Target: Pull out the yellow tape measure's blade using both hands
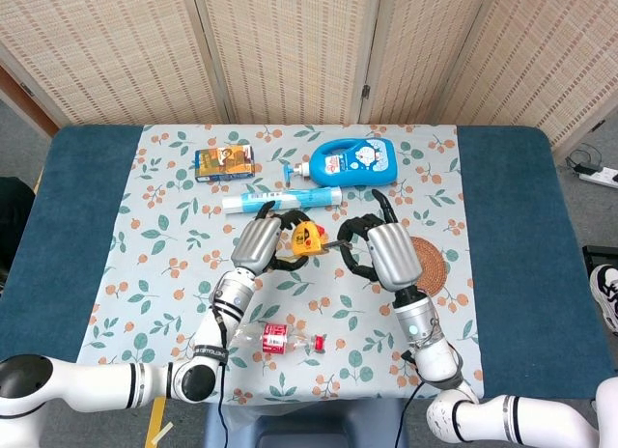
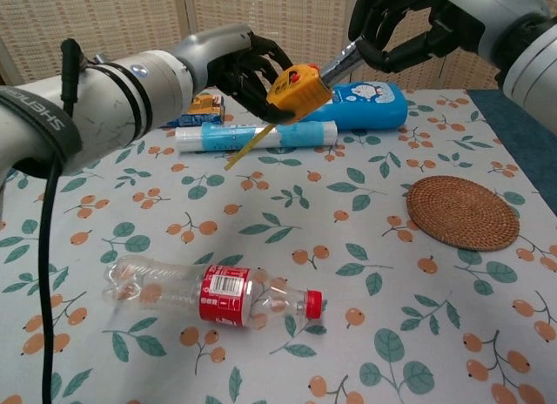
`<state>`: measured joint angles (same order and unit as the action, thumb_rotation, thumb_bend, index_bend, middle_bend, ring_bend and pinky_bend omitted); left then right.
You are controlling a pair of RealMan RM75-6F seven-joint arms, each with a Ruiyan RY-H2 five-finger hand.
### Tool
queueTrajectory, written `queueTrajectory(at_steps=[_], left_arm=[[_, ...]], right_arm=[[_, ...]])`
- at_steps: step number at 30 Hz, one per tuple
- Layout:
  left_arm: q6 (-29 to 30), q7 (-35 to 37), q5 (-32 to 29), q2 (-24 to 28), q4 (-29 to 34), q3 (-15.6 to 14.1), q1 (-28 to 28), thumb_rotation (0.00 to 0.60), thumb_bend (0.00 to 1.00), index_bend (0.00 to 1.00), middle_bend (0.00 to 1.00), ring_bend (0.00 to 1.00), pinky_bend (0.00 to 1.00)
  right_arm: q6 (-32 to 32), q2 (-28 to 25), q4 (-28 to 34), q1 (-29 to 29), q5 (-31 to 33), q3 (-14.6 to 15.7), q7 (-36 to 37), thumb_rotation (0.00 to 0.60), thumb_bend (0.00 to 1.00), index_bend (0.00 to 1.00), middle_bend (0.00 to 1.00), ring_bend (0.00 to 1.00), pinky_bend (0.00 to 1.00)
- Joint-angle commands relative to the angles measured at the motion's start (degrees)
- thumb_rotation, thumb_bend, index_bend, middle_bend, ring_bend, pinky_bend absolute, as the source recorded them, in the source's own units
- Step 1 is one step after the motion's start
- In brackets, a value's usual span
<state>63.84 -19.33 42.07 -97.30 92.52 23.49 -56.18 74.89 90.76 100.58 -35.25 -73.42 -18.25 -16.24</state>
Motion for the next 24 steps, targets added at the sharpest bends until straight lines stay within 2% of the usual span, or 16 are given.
queueTrajectory(at_steps=[1, 12, 24], left_arm=[[-0.27, 0.14, 0.08, 0.07, -0.27, -0.18, 0.13, 0.600, 0.34, 0.51, 0.49, 0.35, 0.06], [-2.26, 2.62, 2.04, 1.32, -3.15, -2.20, 2.14, 0.600, 0.34, 0.52, 0.49, 0.36, 0.06], [-11.11, 11.35, 8.95, 7.14, -7.85, -6.58, 5.95, 0.600, 0.34, 0.52, 0.49, 0.36, 0.06]], right_arm=[[0.14, -0.08, -0.63, 0.09, -0.55, 0.12, 0.68, 0.600, 0.71, 0.57, 0.60, 0.47, 0.04], [0.20, -3.11, -0.76, 1.31, -2.23, 0.61, 5.09, 0.600, 0.72, 0.59, 0.62, 0.48, 0.04], [0.64, -13.10, -0.20, 4.91, -8.51, 2.56, 17.75, 0.600, 0.72, 0.59, 0.62, 0.48, 0.04]])
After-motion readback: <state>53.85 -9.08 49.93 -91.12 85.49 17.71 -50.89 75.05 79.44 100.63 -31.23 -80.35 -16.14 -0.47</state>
